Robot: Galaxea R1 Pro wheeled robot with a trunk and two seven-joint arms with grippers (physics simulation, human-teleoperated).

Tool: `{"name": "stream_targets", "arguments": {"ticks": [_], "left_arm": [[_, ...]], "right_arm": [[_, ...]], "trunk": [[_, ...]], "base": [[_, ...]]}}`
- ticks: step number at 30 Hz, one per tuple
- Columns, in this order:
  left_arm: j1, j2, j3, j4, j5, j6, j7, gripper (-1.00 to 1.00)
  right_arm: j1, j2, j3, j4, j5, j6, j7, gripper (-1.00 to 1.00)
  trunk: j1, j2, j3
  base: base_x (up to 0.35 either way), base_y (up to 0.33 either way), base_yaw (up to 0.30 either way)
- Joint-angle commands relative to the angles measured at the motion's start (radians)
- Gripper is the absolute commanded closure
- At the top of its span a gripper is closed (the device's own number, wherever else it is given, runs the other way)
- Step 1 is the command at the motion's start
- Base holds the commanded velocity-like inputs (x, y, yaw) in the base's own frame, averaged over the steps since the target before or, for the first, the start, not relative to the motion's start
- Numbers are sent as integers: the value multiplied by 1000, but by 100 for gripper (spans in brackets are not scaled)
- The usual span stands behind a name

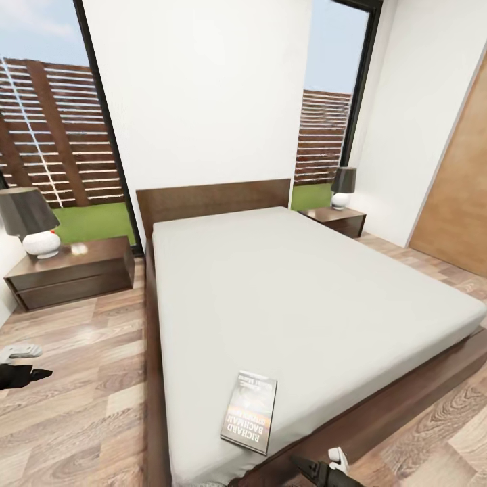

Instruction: In the bedroom, move the book from the bed onto either nightstand, and place the two sandals side by side next to the bed.

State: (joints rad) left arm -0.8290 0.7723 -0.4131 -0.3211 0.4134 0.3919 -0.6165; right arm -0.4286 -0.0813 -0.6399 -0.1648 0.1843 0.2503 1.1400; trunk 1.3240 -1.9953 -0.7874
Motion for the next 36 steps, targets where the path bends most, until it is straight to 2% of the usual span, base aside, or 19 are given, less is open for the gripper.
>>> {"name": "stream_targets", "arguments": {"ticks": [1,3,9,36], "left_arm": [[-1,1,-5,-1,10,9,0,-100],[-1,1,-5,-1,10,9,0,-100],[-1,1,-6,-1,10,10,0,-100],[-1,1,-7,-21,8,10,3,-100]], "right_arm": [[-3,7,-9,-1,8,9,-3,-100],[-6,19,-8,-1,10,9,-13,-100],[-10,47,-4,-1,13,8,-32,-100],[-23,58,-2,-2,13,9,-35,-100]], "trunk": [[4,-8,-4],[11,-22,-10],[11,-22,-10],[11,-22,-10]], "base": [[0,0,0],[0,0,0],[0,0,0],[0,0,0]]}}
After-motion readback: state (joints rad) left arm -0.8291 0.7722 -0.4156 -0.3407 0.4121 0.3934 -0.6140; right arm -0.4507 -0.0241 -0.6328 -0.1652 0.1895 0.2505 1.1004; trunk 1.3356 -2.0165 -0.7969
